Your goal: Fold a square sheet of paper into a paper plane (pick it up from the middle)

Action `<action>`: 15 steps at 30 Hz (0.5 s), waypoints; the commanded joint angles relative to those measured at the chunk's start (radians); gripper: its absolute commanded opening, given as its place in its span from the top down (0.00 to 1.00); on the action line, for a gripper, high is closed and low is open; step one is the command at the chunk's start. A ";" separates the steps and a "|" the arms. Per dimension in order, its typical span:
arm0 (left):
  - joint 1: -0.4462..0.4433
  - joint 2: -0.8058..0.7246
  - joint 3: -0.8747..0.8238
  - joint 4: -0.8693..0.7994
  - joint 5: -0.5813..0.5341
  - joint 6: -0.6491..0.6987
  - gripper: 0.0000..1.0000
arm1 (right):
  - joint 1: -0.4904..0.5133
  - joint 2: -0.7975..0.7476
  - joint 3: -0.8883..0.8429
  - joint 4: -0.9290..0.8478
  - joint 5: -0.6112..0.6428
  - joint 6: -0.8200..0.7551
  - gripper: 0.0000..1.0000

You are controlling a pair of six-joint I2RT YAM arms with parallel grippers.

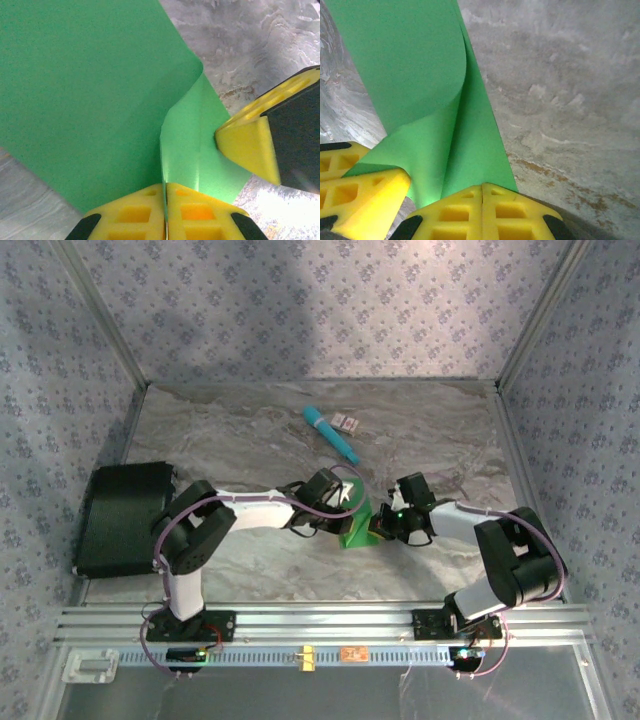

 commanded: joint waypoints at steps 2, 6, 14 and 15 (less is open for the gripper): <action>0.012 -0.031 -0.012 0.013 -0.049 -0.003 0.91 | -0.010 0.026 0.000 -0.094 0.074 -0.033 1.00; 0.013 -0.030 -0.009 0.016 -0.059 0.003 0.90 | -0.012 0.028 0.003 -0.095 0.073 -0.039 1.00; 0.017 -0.014 0.011 -0.006 -0.082 0.022 0.90 | -0.012 0.023 0.008 -0.096 0.069 -0.043 1.00; 0.018 -0.015 0.009 -0.006 -0.084 0.022 0.90 | -0.013 0.022 0.007 -0.096 0.069 -0.043 1.00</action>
